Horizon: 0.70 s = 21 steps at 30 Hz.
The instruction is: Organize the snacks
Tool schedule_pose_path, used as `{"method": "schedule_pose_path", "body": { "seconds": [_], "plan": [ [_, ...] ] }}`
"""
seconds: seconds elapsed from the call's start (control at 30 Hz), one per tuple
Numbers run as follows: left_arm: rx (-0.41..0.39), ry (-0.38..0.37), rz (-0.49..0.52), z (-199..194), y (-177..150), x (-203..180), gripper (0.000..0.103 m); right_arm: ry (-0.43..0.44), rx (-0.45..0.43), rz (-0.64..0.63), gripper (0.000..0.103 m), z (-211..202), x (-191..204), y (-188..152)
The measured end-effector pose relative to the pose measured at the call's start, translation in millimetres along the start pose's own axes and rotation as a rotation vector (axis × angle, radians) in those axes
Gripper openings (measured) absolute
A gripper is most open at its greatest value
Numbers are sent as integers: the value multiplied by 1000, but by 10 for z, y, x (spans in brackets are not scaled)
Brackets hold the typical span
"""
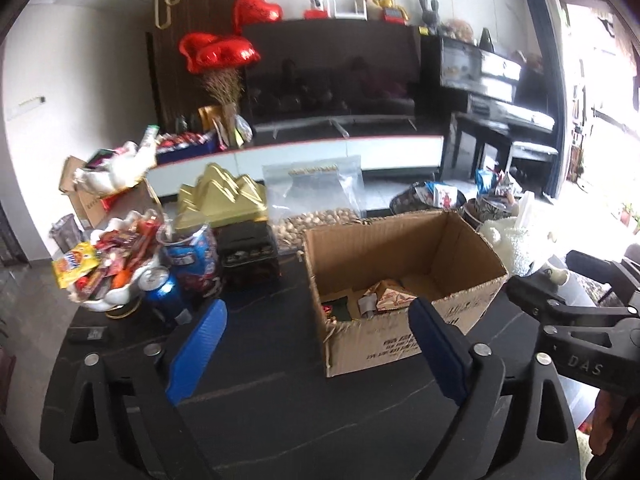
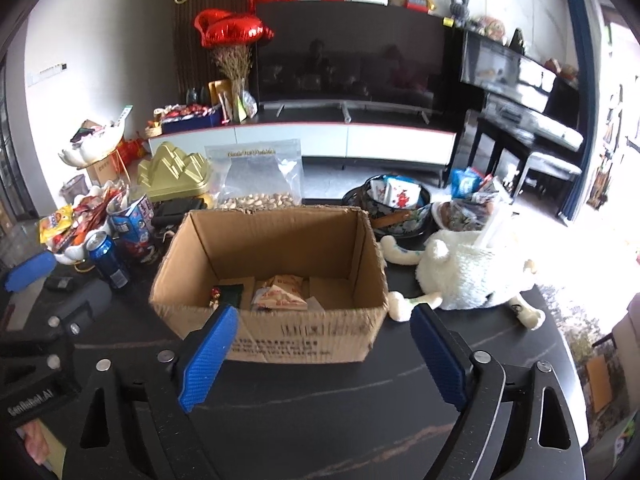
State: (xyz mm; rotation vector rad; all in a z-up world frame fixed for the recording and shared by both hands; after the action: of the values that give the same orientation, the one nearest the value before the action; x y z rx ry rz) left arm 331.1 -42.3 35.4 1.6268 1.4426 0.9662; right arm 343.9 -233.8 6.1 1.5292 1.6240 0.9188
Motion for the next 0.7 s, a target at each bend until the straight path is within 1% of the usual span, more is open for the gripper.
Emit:
{"method": "schedule_pose_path", "body": {
  "seconds": [0.03, 0.17, 0.3, 0.4, 0.47, 0.57, 0.7],
  "plan": [
    [-16, 6, 7, -76, -21, 8, 99, -4, -17, -5, 90, -70, 4, -17],
    [-69, 25, 24, -374, -98, 20, 102, -4, -78, -16, 90, -391, 49, -128],
    [-102, -3, 20, -678, -181, -1, 103, -2, -137, -15, 90, -717, 74, -241],
    [-131, -8, 39, -885, -210, -29, 103, -1, -176, -11, 90, -957, 91, -326],
    [-141, -13, 49, -1009, -243, -53, 103, 4, -193, -8, 90, -1102, 123, -385],
    [-155, -29, 39, -1203, -319, -72, 103, 11, -211, 0, 90, -1269, 143, -470],
    [-189, -10, 43, -1434, -423, -45, 103, 7, -235, 6, 90, -1491, 158, -610]
  ]
}}
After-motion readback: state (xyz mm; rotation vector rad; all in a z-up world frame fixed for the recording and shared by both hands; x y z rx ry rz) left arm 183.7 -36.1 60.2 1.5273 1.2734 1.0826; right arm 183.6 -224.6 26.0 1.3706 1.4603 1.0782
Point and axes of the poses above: each gripper's, at about its wrist camera, not at the fingertips, and z roughly the way its jaws point, x to its left, y to its top, the point moved 10 cm from there along z, roughly the way its jaws point, and after that the axes turned 10 degrees about -x, right-handed, at the moved point
